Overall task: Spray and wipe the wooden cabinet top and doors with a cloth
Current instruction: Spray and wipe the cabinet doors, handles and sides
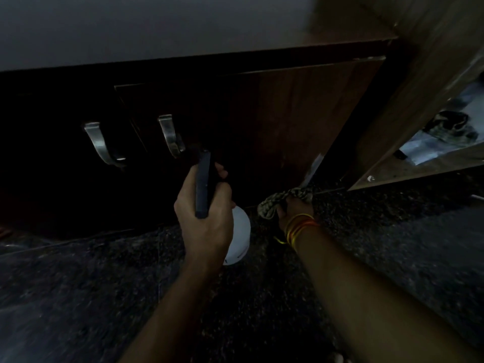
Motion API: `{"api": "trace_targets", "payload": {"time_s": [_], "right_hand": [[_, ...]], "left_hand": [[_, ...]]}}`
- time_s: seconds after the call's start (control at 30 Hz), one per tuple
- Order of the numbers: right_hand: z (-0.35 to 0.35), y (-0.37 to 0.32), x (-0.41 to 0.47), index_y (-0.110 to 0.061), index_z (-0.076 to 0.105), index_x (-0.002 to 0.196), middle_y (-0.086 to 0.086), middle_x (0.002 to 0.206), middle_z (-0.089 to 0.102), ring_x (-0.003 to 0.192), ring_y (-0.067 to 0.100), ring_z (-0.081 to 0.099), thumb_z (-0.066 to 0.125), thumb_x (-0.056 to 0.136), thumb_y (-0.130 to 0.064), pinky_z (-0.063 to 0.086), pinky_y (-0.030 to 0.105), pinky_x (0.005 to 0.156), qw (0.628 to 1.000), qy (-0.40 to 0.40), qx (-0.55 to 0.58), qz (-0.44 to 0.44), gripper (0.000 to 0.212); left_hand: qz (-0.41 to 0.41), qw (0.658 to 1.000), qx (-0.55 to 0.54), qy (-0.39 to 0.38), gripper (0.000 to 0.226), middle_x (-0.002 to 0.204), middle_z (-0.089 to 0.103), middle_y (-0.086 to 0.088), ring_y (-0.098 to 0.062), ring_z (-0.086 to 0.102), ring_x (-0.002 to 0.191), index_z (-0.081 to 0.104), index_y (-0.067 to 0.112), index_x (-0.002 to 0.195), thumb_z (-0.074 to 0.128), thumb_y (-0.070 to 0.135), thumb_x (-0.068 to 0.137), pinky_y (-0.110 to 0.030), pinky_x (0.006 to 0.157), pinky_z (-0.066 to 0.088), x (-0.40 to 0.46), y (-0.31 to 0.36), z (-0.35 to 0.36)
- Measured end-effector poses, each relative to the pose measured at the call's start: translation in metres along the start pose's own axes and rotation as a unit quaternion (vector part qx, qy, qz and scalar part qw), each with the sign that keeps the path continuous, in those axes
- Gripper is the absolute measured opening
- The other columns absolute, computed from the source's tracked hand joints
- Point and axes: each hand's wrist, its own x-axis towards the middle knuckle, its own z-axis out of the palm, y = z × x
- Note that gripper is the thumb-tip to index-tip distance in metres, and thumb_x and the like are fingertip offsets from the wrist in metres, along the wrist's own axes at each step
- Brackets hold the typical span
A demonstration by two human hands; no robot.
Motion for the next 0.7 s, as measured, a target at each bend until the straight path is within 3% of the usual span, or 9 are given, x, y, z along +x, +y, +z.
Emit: {"api": "trace_targets", "payload": {"time_s": [0.1, 0.2, 0.3, 0.4, 0.47, 0.5, 0.6, 0.7], "right_hand": [[-0.001, -0.003, 0.005, -0.017, 0.036, 0.144, 0.014, 0.142, 0.044, 0.128, 0.035, 0.043, 0.040, 0.093, 0.010, 0.041, 0.050, 0.096, 1.000, 0.002, -0.019, -0.025, 0.058], [-0.007, -0.011, 0.011, -0.018, 0.035, 0.144, 0.013, 0.142, 0.044, 0.128, 0.033, 0.043, 0.041, 0.093, 0.009, 0.043, 0.048, 0.094, 0.999, 0.019, -0.028, -0.028, 0.058], [-0.002, -0.018, -0.004, -0.012, 0.032, 0.144, 0.015, 0.138, 0.044, 0.123, 0.035, 0.047, 0.042, 0.095, 0.003, 0.046, 0.043, 0.091, 0.995, -0.011, -0.093, -0.029, 0.052], [0.007, -0.024, -0.012, -0.012, 0.047, 0.131, 0.016, 0.114, 0.056, 0.102, 0.031, 0.061, 0.048, 0.088, -0.001, 0.051, 0.044, 0.082, 0.992, 0.013, -0.067, -0.105, 0.044], [0.017, -0.035, -0.027, -0.010, 0.056, 0.111, 0.016, 0.084, 0.060, 0.069, 0.021, 0.067, 0.045, 0.087, -0.001, 0.054, 0.029, 0.061, 0.981, 0.019, -0.067, -0.178, 0.028], [0.021, -0.042, -0.039, -0.007, 0.057, 0.106, 0.016, 0.078, 0.059, 0.063, 0.020, 0.065, 0.043, 0.089, 0.002, 0.053, 0.027, 0.059, 0.973, 0.019, -0.080, -0.215, 0.024], [0.031, -0.062, -0.063, 0.001, 0.059, 0.117, 0.023, 0.108, 0.063, 0.095, 0.030, 0.060, 0.044, 0.090, 0.002, 0.050, 0.038, 0.088, 0.941, 0.038, -0.152, -0.301, 0.031], [0.029, -0.067, -0.075, -0.004, 0.054, 0.128, 0.018, 0.122, 0.061, 0.112, 0.032, 0.056, 0.048, 0.090, -0.002, 0.041, 0.031, 0.094, 0.926, 0.043, -0.223, -0.303, 0.039]], "left_hand": [[0.009, 1.000, -0.007, -0.004, 0.016, 0.070, 0.053, -0.021, -0.027, 0.051, 0.059, 0.059, -0.007, 0.096, 0.049, 0.001, 0.086, -0.018, 0.056, 0.044, -0.001, 0.001, 0.001], [0.011, 1.000, -0.004, -0.003, 0.012, 0.071, 0.053, -0.021, -0.021, 0.051, 0.058, 0.058, -0.009, 0.091, 0.048, -0.003, 0.086, -0.017, 0.056, 0.043, 0.001, 0.005, 0.000], [0.002, 1.000, -0.006, -0.012, 0.012, 0.069, 0.052, -0.017, -0.019, 0.050, 0.058, 0.058, -0.006, 0.091, 0.049, -0.002, 0.085, -0.018, 0.056, 0.043, 0.001, 0.000, 0.000], [-0.005, 1.000, -0.012, -0.013, 0.013, 0.069, 0.051, -0.015, -0.017, 0.049, 0.058, 0.058, -0.001, 0.094, 0.049, 0.001, 0.085, -0.019, 0.055, 0.043, 0.000, 0.005, 0.003], [-0.009, 1.000, -0.019, -0.009, 0.014, 0.071, 0.053, -0.017, -0.021, 0.050, 0.059, 0.059, 0.003, 0.095, 0.049, 0.005, 0.085, -0.021, 0.054, 0.044, 0.001, 0.010, 0.006], [-0.007, 1.000, -0.020, -0.006, 0.014, 0.071, 0.053, -0.017, -0.023, 0.050, 0.059, 0.059, 0.005, 0.094, 0.049, 0.006, 0.085, -0.021, 0.054, 0.044, 0.001, 0.013, 0.007], [0.006, 1.000, -0.022, -0.005, 0.013, 0.069, 0.053, -0.012, -0.022, 0.051, 0.058, 0.059, 0.006, 0.093, 0.049, 0.006, 0.084, -0.023, 0.053, 0.044, 0.000, 0.023, 0.011], [0.009, 1.000, -0.026, -0.006, 0.016, 0.073, 0.054, -0.010, -0.017, 0.052, 0.060, 0.059, 0.005, 0.096, 0.049, 0.008, 0.085, -0.020, 0.054, 0.044, -0.005, 0.032, 0.012]]}}
